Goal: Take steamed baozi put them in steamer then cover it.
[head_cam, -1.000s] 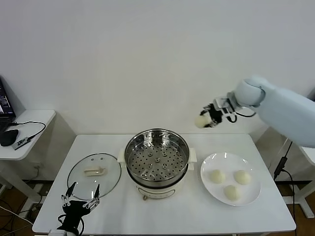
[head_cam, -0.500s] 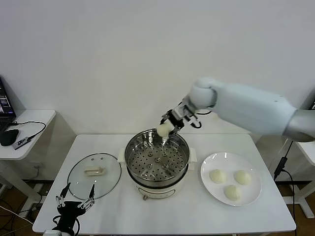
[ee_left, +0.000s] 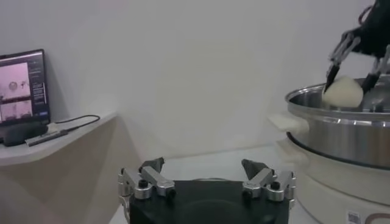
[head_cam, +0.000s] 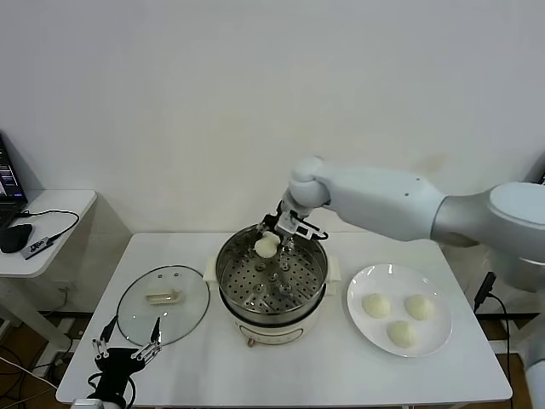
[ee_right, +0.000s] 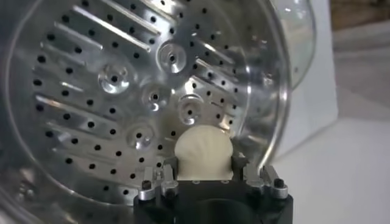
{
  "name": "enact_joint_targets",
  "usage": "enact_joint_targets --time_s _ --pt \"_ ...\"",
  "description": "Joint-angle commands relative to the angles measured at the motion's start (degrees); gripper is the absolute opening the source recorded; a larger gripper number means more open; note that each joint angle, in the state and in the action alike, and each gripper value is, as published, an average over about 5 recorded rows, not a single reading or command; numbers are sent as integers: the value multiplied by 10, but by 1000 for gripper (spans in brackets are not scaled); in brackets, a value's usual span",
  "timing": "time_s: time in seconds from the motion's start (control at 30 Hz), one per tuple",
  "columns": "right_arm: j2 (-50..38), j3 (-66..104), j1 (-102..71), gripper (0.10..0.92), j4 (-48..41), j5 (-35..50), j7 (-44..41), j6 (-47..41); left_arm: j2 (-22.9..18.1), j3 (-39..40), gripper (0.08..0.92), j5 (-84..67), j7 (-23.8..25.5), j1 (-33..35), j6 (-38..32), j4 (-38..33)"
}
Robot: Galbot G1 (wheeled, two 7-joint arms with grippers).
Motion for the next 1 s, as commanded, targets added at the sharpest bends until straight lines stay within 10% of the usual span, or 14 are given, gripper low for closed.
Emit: enact_joint_targets --time_s 0.03,0.47,1.0 --pt "22 -1 -23 553 -40 -64 12 49 0 -1 823 0 0 0 0 -1" --pt "1 -14 39 809 17 25 -13 11 -2 1 823 2 0 2 1 -9" --pt "-287 -6 153 823 269 229 -112 -342 18 -6 823 -24 0 2 24 -31"
